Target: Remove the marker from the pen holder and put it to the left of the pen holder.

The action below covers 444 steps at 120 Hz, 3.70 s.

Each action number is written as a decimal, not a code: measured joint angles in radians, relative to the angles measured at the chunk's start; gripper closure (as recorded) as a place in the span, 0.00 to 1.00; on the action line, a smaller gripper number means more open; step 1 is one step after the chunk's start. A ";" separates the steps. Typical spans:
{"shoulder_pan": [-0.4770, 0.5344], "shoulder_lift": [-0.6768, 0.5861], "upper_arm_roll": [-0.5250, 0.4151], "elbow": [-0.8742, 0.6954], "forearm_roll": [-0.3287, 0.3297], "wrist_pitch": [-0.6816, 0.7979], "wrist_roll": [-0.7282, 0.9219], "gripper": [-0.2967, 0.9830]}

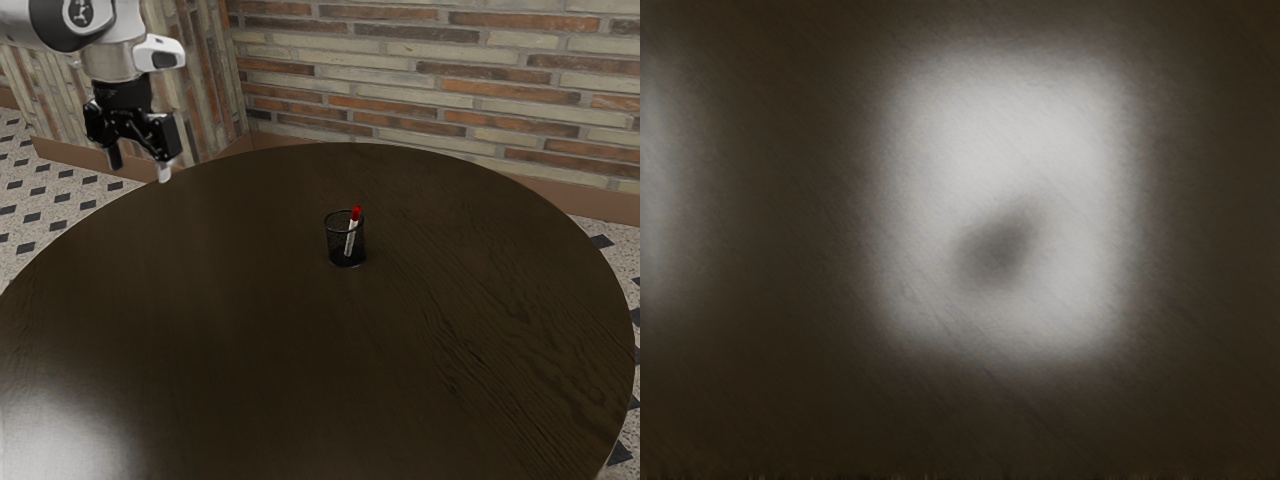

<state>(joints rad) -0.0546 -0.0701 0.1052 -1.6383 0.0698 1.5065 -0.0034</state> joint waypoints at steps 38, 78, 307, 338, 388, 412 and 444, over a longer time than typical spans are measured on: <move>-0.047 0.384 -0.048 0.310 -0.010 0.052 -0.009 0.23; -0.129 0.681 -0.058 0.465 -0.042 0.288 -0.102 0.23; -0.088 0.987 -0.058 0.503 -0.050 1.189 0.252 0.45; -0.088 0.983 -0.057 0.496 -0.049 1.200 0.269 0.70; -0.094 0.878 -0.053 0.358 -0.038 1.208 0.250 0.83; -0.107 0.751 -0.026 0.259 -0.028 1.210 0.231 0.84; -0.128 0.586 0.023 0.162 -0.020 1.196 0.213 0.85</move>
<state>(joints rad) -0.1828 0.5158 0.1278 -1.4768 0.0498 2.7026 0.2092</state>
